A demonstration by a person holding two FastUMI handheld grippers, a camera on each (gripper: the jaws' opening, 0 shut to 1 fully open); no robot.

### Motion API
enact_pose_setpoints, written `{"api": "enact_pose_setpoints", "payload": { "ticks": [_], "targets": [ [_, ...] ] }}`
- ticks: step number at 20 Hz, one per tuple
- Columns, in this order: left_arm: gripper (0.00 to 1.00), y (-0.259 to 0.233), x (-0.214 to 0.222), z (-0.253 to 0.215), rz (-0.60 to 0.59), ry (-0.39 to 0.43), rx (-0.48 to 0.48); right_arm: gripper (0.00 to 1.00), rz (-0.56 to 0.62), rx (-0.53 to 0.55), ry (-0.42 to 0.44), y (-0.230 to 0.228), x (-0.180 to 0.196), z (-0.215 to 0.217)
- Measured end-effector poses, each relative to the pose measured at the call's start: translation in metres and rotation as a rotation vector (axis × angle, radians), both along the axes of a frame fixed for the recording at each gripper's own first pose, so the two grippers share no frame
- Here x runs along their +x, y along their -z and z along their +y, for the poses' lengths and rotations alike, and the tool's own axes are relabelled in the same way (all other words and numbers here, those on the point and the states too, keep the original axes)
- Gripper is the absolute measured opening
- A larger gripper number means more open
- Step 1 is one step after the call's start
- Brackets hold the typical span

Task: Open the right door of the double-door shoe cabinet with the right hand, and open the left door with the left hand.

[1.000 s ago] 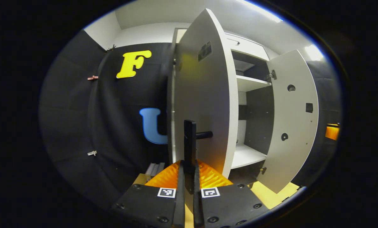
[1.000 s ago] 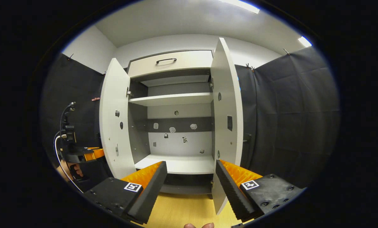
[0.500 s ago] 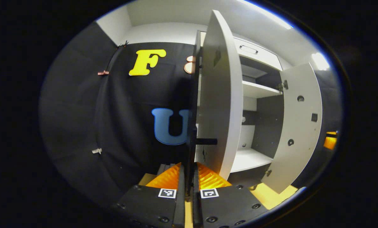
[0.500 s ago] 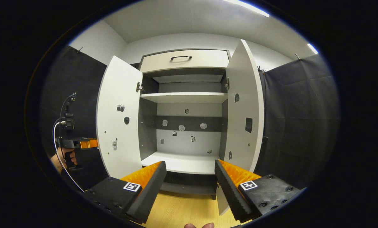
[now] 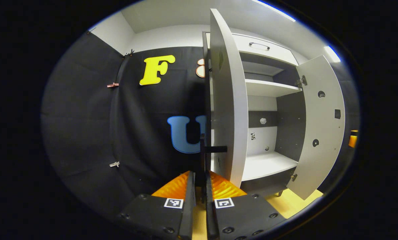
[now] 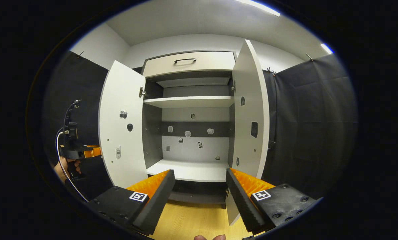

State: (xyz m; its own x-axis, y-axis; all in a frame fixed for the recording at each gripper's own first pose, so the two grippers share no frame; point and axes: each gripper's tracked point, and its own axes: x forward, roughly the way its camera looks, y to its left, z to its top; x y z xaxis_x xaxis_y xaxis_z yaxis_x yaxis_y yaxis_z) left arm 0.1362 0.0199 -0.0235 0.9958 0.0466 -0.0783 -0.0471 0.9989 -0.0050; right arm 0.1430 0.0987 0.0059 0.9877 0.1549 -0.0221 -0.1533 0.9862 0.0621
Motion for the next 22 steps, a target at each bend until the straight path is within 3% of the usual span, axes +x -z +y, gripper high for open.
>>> {"api": "enact_pose_setpoints", "payload": {
  "ticks": [3,4,13,18,22],
  "targets": [
    [0.35,-0.005,-0.007,0.004,-0.007,-0.030,-0.010,0.98,0.017,0.023,-0.003,0.004,-0.001,-0.002],
    [0.35,-0.003,-0.015,0.002,-0.010,-0.041,-0.014,0.98,0.021,0.028,-0.004,0.005,-0.001,-0.003],
    [0.99,-0.030,-0.070,-0.008,-0.097,-0.098,-0.033,0.98,0.042,0.051,0.031,0.011,0.001,-0.020],
    [0.97,-0.039,-0.098,-0.023,-0.112,-0.106,-0.075,0.98,0.038,0.059,0.009,0.012,0.006,-0.017],
    [0.95,-0.043,-0.109,-0.047,-0.098,-0.086,-0.056,0.98,0.027,0.058,0.020,0.007,0.011,-0.022]
  ]
}}
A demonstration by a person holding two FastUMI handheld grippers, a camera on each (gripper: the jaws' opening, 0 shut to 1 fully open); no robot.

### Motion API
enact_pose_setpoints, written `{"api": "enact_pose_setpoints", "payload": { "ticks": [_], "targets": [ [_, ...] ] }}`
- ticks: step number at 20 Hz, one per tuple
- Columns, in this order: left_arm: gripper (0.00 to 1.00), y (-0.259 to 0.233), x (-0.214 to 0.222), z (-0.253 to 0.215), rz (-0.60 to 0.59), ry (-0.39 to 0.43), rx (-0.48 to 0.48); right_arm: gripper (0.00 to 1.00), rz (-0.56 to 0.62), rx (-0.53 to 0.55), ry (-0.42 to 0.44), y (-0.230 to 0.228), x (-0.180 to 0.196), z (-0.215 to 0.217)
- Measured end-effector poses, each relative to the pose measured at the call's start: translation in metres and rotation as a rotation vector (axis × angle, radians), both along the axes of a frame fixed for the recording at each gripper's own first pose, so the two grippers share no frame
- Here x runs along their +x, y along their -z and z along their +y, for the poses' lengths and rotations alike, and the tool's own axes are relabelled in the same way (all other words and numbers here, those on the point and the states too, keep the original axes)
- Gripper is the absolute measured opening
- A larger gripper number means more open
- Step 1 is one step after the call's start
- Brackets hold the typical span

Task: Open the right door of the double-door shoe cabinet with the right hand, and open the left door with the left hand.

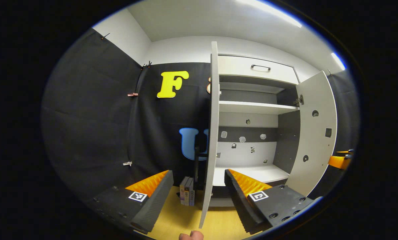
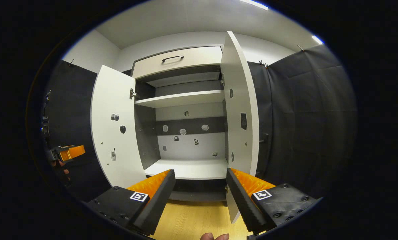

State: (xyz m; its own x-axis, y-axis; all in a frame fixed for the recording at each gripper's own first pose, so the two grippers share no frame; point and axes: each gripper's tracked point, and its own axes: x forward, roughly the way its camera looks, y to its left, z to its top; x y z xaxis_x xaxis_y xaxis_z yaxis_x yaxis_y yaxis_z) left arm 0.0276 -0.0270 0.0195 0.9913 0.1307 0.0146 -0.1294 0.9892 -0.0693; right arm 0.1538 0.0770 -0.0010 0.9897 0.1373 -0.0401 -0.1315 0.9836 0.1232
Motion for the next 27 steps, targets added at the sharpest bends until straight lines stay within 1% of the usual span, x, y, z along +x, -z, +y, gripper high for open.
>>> {"api": "enact_pose_setpoints", "payload": {
  "ticks": [2,3,5,6,7,8,10,11,13,14,15,21,27],
  "targets": [
    [0.95,-0.001,-0.001,-0.016,0.011,0.025,0.015,0.98,-0.007,-0.005,0.003,-0.003,0.001,0.000],
    [0.93,-0.002,-0.002,-0.025,0.013,0.040,0.016,0.98,-0.010,-0.006,0.002,-0.004,0.001,0.000],
    [0.95,-0.001,-0.001,-0.043,0.014,0.072,0.017,0.98,-0.018,-0.006,0.002,-0.008,0.001,0.001],
    [0.95,-0.001,0.000,-0.050,0.016,0.084,0.020,0.98,-0.025,-0.006,0.001,-0.010,-0.001,0.001],
    [0.93,-0.001,0.001,-0.057,0.017,0.099,0.023,0.98,-0.033,-0.008,0.001,-0.012,-0.001,0.002],
    [0.95,0.000,0.002,-0.066,0.021,0.114,0.028,0.98,-0.040,-0.015,0.000,-0.015,-0.002,0.002],
    [0.94,-0.001,0.004,-0.077,0.023,0.135,0.037,0.98,-0.058,-0.035,0.005,-0.020,-0.003,-0.001],
    [0.95,-0.004,0.004,-0.081,0.020,0.139,0.045,0.98,-0.065,-0.043,0.009,-0.023,-0.004,-0.003],
    [0.93,-0.006,0.005,-0.086,0.016,0.145,0.060,0.98,-0.076,-0.044,0.016,-0.028,-0.006,-0.005],
    [0.93,-0.006,0.006,-0.090,0.014,0.150,0.064,0.98,-0.081,-0.040,0.018,-0.029,-0.007,-0.006],
    [0.95,-0.008,0.006,-0.094,0.011,0.156,0.069,0.98,-0.086,-0.041,0.020,-0.031,-0.008,-0.006],
    [0.95,-0.013,0.006,-0.106,-0.001,0.165,0.117,0.98,-0.083,-0.039,0.027,-0.030,-0.007,-0.011],
    [0.94,-0.012,0.007,-0.114,0.002,0.184,0.117,0.98,-0.076,-0.037,0.024,-0.026,-0.008,-0.009]
  ]
}}
